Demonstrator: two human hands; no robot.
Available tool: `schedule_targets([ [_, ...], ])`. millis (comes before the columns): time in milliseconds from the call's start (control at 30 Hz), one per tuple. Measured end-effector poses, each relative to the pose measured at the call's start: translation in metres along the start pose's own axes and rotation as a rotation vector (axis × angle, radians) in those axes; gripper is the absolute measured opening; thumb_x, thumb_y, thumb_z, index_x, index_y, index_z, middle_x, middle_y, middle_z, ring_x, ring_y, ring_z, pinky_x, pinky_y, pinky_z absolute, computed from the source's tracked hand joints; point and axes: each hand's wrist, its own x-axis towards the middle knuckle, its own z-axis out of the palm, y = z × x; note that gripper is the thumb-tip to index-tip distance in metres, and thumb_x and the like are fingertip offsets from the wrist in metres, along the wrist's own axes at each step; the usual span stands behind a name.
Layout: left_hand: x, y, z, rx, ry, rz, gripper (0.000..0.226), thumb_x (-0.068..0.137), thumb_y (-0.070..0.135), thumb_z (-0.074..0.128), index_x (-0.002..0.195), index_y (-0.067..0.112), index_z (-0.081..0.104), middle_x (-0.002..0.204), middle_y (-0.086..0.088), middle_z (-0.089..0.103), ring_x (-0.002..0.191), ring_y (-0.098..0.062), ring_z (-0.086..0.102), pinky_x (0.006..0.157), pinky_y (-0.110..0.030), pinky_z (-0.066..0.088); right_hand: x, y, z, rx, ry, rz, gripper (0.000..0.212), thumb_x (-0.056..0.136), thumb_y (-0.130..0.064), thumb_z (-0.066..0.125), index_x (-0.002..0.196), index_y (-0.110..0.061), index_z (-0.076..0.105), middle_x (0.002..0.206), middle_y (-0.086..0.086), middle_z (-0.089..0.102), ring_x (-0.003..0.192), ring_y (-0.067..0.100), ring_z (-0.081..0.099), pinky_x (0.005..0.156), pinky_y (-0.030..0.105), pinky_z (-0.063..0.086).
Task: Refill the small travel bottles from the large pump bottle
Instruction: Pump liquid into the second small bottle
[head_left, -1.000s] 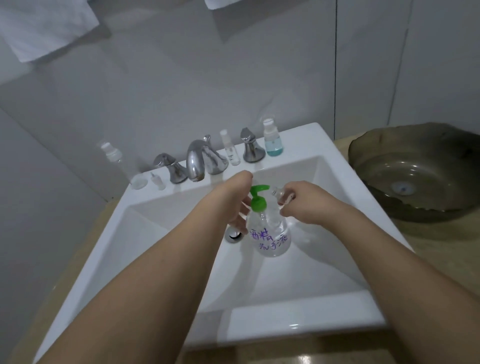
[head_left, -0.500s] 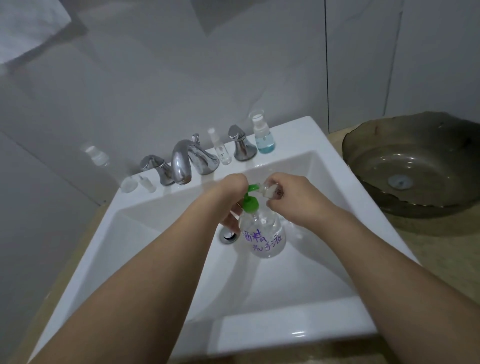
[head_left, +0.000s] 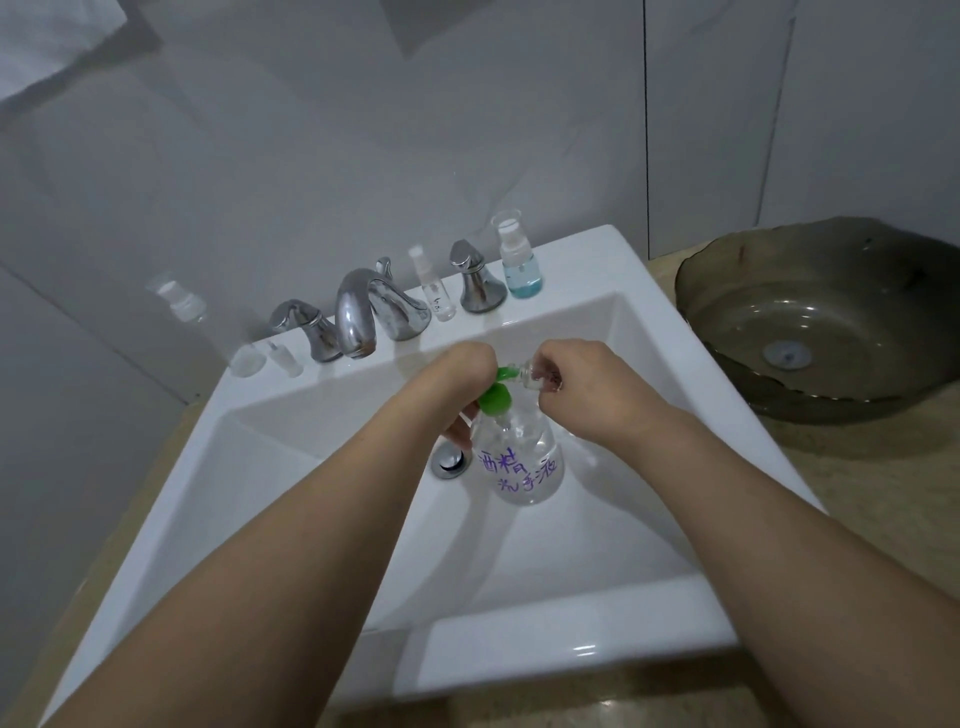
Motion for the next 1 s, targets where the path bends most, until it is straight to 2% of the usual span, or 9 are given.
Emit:
schedule_targets([
  [100,0.002,0.002,-0.008,-0.036,-0.076,-0.005,0.057,0.098,0.047,0.023,0.092,0.0,0.054,0.097,-0.021,0.062,0.088,-0.046,0.065,0.076,-0.056,0.057,0.0,-0.002,-0.001,0.017,0.052,-0.02,0.021,0.08,-0.005,0.055,0.097,-0.015,0.061,0.093,-0.005,0.053,0.087,0.016,0.053,0.077,0.026,0.044],
  [167,0.007,0.002,-0.015,-0.058,-0.145,-0.016,0.074,0.094,0.063,0.022,0.103,-0.001,0.057,0.102,-0.019,0.062,0.091,-0.045,0.063,0.074,-0.059,0.056,0.0,-0.002,-0.002,0.013,0.082,-0.047,0.021,0.081,-0.005,0.055,0.099,-0.014,0.061,0.093,-0.005,0.053,0.086,0.014,0.051,0.076,0.025,0.042],
  [267,0.011,0.002,-0.024,-0.094,-0.224,-0.033,0.085,0.09,0.071,0.022,0.116,-0.002,0.057,0.102,-0.018,0.061,0.093,-0.044,0.061,0.076,-0.066,0.052,-0.001,-0.001,-0.001,0.008,0.097,-0.079,0.02,0.082,-0.005,0.055,0.099,-0.013,0.061,0.092,-0.005,0.051,0.084,0.012,0.048,0.073,0.021,0.036],
  [433,0.012,0.007,-0.02,-0.054,-0.161,-0.071,0.081,0.092,0.067,0.023,0.114,-0.005,0.053,0.109,-0.023,0.06,0.096,-0.051,0.061,0.071,-0.067,0.052,0.0,0.0,0.0,0.009,0.098,-0.093,0.02,0.082,-0.006,0.055,0.099,-0.014,0.061,0.091,-0.006,0.05,0.084,0.012,0.047,0.073,0.02,0.034],
  [567,0.012,0.013,-0.006,0.033,-0.068,-0.061,0.055,0.094,0.042,0.03,0.11,-0.006,0.052,0.111,-0.026,0.06,0.084,-0.052,0.065,0.064,-0.064,0.054,0.001,0.002,-0.001,-0.015,0.102,-0.085,0.02,0.082,-0.005,0.054,0.099,-0.013,0.061,0.091,-0.005,0.049,0.086,0.014,0.048,0.073,0.022,0.036],
  [700,0.018,0.007,0.004,0.031,0.037,-0.039,0.041,0.091,0.023,0.026,0.1,-0.004,0.055,0.104,-0.025,0.061,0.079,-0.048,0.067,0.07,-0.059,0.056,0.0,0.004,0.0,-0.05,0.056,-0.084,0.021,0.078,-0.003,0.054,0.096,-0.011,0.061,0.098,0.004,0.058,0.091,0.021,0.053,0.077,0.029,0.042],
  [900,0.019,0.002,0.005,0.005,0.063,-0.011,0.038,0.091,0.022,0.026,0.084,-0.001,0.056,0.102,-0.024,0.062,0.084,-0.045,0.066,0.077,-0.055,0.056,0.001,0.005,0.004,-0.066,0.045,-0.081,0.021,0.078,-0.005,0.056,0.096,-0.014,0.062,0.099,0.001,0.061,0.09,0.019,0.055,0.076,0.028,0.044],
  [1000,0.015,0.006,0.004,0.043,0.045,-0.017,0.043,0.095,0.034,0.027,0.081,0.002,0.051,0.099,-0.022,0.06,0.082,-0.044,0.065,0.078,-0.051,0.057,0.002,0.006,0.003,-0.095,0.088,-0.097,0.021,0.076,-0.008,0.057,0.095,-0.016,0.063,0.089,-0.005,0.056,0.092,0.021,0.054,0.076,0.031,0.046],
])
